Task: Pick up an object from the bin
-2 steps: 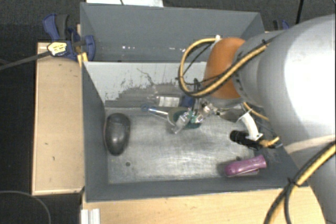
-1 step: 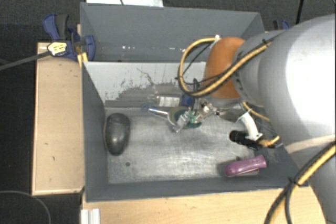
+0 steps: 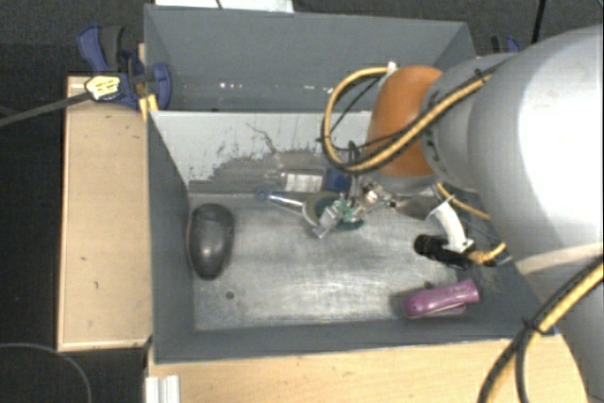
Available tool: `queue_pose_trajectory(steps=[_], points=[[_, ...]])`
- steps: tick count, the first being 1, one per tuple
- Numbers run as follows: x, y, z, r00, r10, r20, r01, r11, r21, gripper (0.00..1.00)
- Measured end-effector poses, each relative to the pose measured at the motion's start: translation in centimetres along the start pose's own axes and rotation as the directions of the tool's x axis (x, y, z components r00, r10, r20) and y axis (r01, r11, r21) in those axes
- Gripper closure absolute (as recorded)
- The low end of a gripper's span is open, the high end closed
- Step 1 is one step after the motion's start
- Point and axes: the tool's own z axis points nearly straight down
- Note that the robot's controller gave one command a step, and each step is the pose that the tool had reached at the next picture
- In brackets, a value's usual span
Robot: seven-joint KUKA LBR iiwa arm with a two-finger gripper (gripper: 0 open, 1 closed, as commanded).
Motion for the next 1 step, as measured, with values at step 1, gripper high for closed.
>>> queue_pose_trajectory(steps=[1], points=[[0.02, -0.11, -0.73, 1.000, -0.003, 0.002, 0.003, 1.000, -0.002, 1.00]])
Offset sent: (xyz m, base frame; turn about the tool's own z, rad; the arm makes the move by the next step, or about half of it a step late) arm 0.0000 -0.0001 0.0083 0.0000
